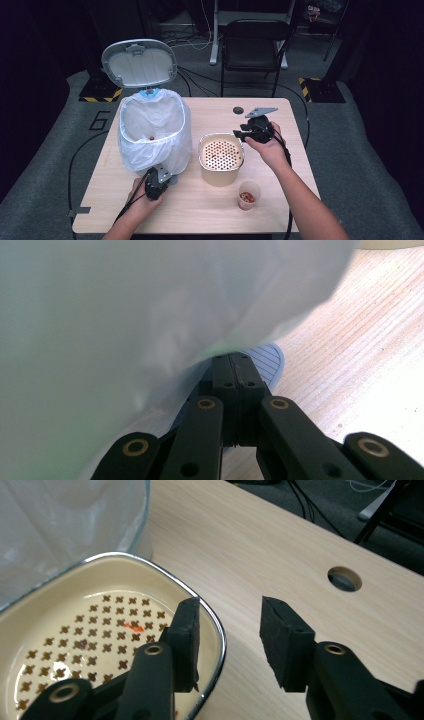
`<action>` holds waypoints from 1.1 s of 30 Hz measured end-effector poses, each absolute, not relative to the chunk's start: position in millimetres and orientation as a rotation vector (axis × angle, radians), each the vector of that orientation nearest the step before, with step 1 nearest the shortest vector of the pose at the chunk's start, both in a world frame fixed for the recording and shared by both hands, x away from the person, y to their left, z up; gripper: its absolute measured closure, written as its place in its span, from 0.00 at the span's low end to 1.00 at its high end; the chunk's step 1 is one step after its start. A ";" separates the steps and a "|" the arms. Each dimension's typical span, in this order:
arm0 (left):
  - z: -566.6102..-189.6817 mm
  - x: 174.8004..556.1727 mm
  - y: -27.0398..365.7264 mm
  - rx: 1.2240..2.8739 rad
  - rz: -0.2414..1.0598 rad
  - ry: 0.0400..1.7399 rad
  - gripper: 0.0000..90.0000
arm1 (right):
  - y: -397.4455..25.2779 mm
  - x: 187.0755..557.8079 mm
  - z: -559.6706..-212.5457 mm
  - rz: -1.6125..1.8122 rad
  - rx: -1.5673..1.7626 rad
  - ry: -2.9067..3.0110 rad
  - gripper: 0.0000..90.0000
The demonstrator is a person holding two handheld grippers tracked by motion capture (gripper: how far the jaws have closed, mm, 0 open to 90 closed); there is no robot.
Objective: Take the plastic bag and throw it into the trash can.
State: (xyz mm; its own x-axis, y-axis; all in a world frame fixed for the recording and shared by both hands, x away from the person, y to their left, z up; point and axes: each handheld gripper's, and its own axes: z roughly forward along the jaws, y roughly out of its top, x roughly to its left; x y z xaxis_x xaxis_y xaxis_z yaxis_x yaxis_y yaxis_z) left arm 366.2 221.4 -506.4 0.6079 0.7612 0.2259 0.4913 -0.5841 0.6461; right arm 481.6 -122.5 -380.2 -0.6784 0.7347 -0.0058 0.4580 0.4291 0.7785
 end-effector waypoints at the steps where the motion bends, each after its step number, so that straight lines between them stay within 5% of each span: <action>1: -506.3 366.2 221.4 2.302 0.670 0.986 1.00 | -123.9 482.3 -383.2 1.116 1.032 2.348 0.70; 15: -506.3 366.3 221.5 2.303 0.671 0.983 1.00 | -119.2 485.1 -406.3 1.091 1.073 2.425 0.87; 33: -506.2 366.2 221.4 2.304 0.669 0.982 1.00 | -113.0 465.7 -407.5 1.128 1.093 2.427 0.89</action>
